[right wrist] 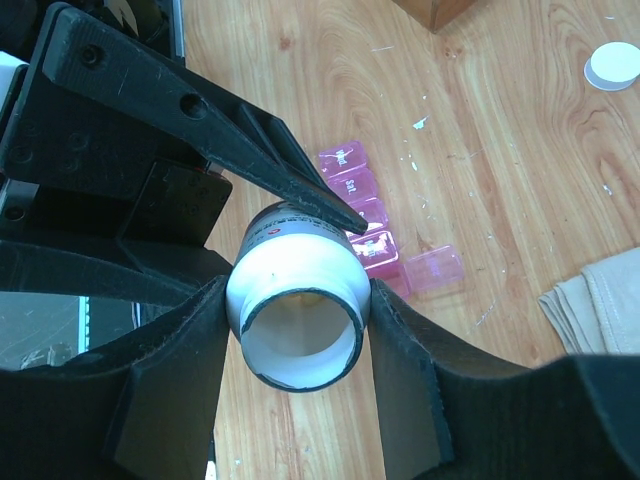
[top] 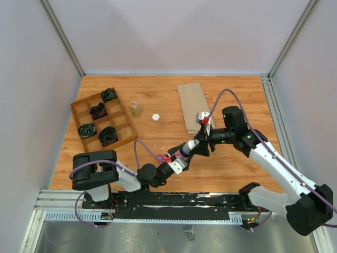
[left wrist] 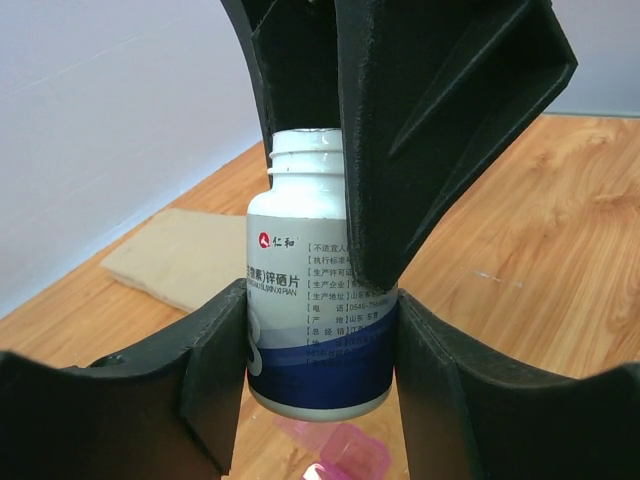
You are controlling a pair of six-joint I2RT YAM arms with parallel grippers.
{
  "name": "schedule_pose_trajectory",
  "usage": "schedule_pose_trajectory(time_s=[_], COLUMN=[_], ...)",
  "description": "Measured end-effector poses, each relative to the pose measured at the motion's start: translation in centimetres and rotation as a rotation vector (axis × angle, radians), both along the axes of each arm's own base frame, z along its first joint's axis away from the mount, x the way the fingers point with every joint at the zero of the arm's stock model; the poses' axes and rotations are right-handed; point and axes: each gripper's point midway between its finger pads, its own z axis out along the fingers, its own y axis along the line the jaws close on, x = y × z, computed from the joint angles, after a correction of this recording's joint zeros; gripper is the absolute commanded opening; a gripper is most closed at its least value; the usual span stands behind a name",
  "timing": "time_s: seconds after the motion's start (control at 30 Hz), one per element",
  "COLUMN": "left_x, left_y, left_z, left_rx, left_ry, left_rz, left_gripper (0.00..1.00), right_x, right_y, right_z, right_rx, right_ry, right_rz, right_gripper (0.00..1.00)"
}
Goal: Sort the pills into containers
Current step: Pour the pill into the pill container.
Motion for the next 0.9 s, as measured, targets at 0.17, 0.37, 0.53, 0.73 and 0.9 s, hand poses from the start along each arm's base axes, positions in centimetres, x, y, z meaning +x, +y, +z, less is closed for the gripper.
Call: schedule_pose_trajectory(time_s=[0.17,0.37,0.53,0.73,0.9], left_x=[-0.1,-1.0,-1.7,-2.9,-4.3], left_y=[0.0,0.4,2.2,3.9,4.4], left_z=[0.1,1.6,2.8,2.7,4.4], left_rx=[-0.008,-0.083,-0.192,-0.257,-0.332], left_ry=[0.006,0.031,0.105,0.19,0.244], left_rz=[-0.004,-0.058,-0.176,-0.327,-0.471], left_gripper=[0.06,0.0,0.0,0.0,0.0], right_x=[-0.2,-2.0,-1.7,-1.8,-1.6], right_y=[0.1,-0.2,-2.6,-4.4,-4.2], right_z=[0.1,1.2,5.0,7.8,7.9], right_rx=[0.001,0.049,0.156,0.22,0.238], right_ry=[-0.006,0.043,-0.012,-0.106,-0.094], right_rz=[0.01,0.076,0.032,-0.011,-0.002], right_gripper=[0.88,0.99,0.99,0.99,0.99])
